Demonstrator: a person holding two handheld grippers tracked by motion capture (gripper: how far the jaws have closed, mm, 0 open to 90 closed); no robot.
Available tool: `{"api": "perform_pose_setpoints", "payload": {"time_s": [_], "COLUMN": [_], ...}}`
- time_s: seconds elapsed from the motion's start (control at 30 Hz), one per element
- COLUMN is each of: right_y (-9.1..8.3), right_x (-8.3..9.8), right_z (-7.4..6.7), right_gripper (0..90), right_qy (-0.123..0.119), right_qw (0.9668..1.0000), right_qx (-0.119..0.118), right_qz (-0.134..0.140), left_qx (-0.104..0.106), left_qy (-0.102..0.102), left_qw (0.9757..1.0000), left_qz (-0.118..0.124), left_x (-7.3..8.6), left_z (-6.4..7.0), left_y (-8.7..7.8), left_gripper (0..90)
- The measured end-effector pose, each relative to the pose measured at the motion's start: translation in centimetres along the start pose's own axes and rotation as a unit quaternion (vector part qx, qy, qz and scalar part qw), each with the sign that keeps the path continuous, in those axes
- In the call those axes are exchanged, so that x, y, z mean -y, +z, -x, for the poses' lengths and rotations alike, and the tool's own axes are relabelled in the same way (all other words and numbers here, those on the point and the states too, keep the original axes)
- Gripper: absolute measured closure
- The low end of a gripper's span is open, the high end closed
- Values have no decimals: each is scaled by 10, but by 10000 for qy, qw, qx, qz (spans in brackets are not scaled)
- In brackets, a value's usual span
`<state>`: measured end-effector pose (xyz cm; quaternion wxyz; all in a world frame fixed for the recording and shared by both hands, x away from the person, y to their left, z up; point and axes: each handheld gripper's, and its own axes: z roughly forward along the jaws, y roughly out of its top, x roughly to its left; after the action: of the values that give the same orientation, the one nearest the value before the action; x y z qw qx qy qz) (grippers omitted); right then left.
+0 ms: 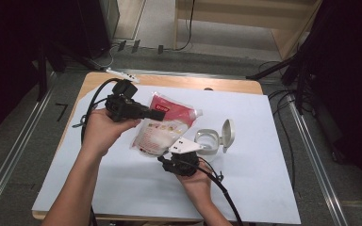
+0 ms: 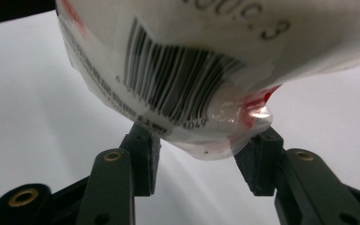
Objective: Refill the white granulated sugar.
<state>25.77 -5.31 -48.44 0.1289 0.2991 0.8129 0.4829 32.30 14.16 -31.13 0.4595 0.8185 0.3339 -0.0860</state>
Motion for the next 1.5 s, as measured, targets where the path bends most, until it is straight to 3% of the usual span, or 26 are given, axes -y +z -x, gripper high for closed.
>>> {"api": "perform_pose_setpoints", "payload": {"time_s": [0.07, 0.1, 0.17, 0.23, 0.33, 0.4, 0.5, 0.73, 0.8, 0.87, 0.9, 0.93, 0.97, 1.0, 1.07, 1.1, 1.13, 1.23, 1.37, 1.43, 1.5], "right_y": [0, -1, -4, -6, -10, -12, -15, -19, -19, -18, -17, -16, -15, -14, -12, -12, -11, -9, -11, -12, -12], "right_x": [1, 0, -2, -3, -1, 0, 0, 1, 1, 1, 1, 2, 3, 3, 4, 3, 3, 4, 3, 3, 3], "right_z": [0, -2, -4, -6, -7, -7, -8, -13, -15, -16, -16, -15, -15, -15, -14, -15, -17, -18, -19, -18, -19], "right_gripper": [581, 587, 595, 601, 602, 606, 609, 612, 614, 615, 614, 614, 611, 594, 605, 608, 609, 612, 614, 614, 614], "right_qy": [100, 114, 156, 199, 349, 373, 432, 674, 737, 835, 890, 941, 949, 997, 1042, 977, 923, 938, 964, 956, 944], "right_qw": [9998, 9997, 9992, 9987, 9979, 9978, 9972, 9939, 9930, 9911, 9902, 9888, 9889, 9891, 9872, 9887, 9898, 9896, 9894, 9898, 9898], "right_qx": [-160, -201, -317, -423, -521, -539, -611, -873, -927, -1035, -1080, -1156, -1145, -1086, -1208, -1133, -1078, -1082, -1083, -1052, -1060], "right_qz": [84, 115, 207, 189, 165, 122, 60, 44, 13, -2, -20, -10, -9, -51, -15, -40, -75, -109, -64, -73, -69], "left_qx": [-120, -262, -349, -507, -651, -586, -473, -142, -121, -62, 28, 45, -53, -132, -125, -67, -142, -126, -225, -105, -116], "left_qy": [206, 333, 515, 722, 1043, 1165, 1187, 1387, 1404, 1286, 930, 642, 547, 596, 495, 513, 616, 597, 728, 835, 706], "left_qw": [9997, 9990, 9977, 9954, 9899, 9884, 9891, 9873, 9871, 9883, 9921, 9937, 9942, 9930, 9934, 9932, 9922, 9925, 9919, 9917, 9929], "left_qz": [-32, -105, -263, -382, -706, -776, -735, -756, -759, -812, -836, -918, -924, -1012, -1027, -1044, -1076, -1059, -1015, -976, -953], "left_x": [-2, -3, -4, -4, -1, 0, 1, 4, 7, 9, 9, 8, 8, 8, 9, 9, 9, 9, 7, 8, 8], "left_z": [6, 8, 12, 14, 14, 13, 11, 8, 6, 4, 1, -3, -5, -5, -7, -7, -5, -2, 2, 3, 2], "left_y": [5, 8, 14, 16, 20, 23, 24, 25, 28, 31, 33, 34, 36, 38, 41, 43, 45, 51, 55, 57, 57], "left_gripper": [852, 844, 832, 829, 794, 788, 791, 832, 817, 803, 813, 823, 826, 782, 864, 868, 865, 866, 849, 854, 854]}}
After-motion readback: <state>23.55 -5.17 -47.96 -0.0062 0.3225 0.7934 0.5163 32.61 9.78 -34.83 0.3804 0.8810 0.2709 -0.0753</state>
